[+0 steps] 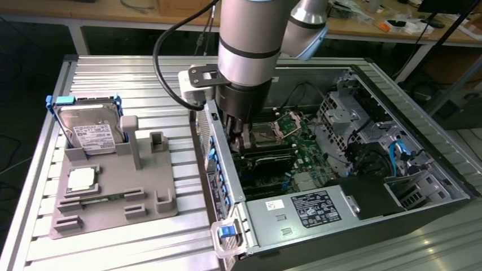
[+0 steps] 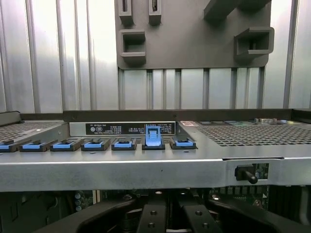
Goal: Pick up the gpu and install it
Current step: 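Press down on the gpu until it lock into place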
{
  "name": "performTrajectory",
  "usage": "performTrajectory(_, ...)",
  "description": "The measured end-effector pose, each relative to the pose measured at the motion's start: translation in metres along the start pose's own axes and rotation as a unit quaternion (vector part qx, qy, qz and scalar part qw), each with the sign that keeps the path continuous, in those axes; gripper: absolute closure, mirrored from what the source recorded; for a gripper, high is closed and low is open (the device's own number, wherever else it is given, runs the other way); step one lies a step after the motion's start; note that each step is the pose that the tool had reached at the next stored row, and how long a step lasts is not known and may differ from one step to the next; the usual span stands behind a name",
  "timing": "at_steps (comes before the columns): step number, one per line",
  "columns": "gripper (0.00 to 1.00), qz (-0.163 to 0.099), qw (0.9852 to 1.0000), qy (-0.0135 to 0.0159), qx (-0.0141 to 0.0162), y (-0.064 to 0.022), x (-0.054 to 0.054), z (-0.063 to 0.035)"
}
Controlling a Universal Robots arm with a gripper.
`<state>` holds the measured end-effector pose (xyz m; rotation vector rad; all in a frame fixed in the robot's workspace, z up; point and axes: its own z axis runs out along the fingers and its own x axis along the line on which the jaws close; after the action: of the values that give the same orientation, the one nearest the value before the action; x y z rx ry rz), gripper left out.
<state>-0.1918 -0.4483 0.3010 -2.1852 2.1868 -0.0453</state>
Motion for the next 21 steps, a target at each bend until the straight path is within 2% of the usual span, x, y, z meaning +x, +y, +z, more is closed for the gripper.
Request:
performTrajectory(12,0.89,0.000,1.0000,0.0000,0.0000,0.0035,0.0000,-0.0002)
performTrajectory(21,0.89,0.000,1.0000,0.0006,-0.0030,-0.0028,-0.0032,0.0003)
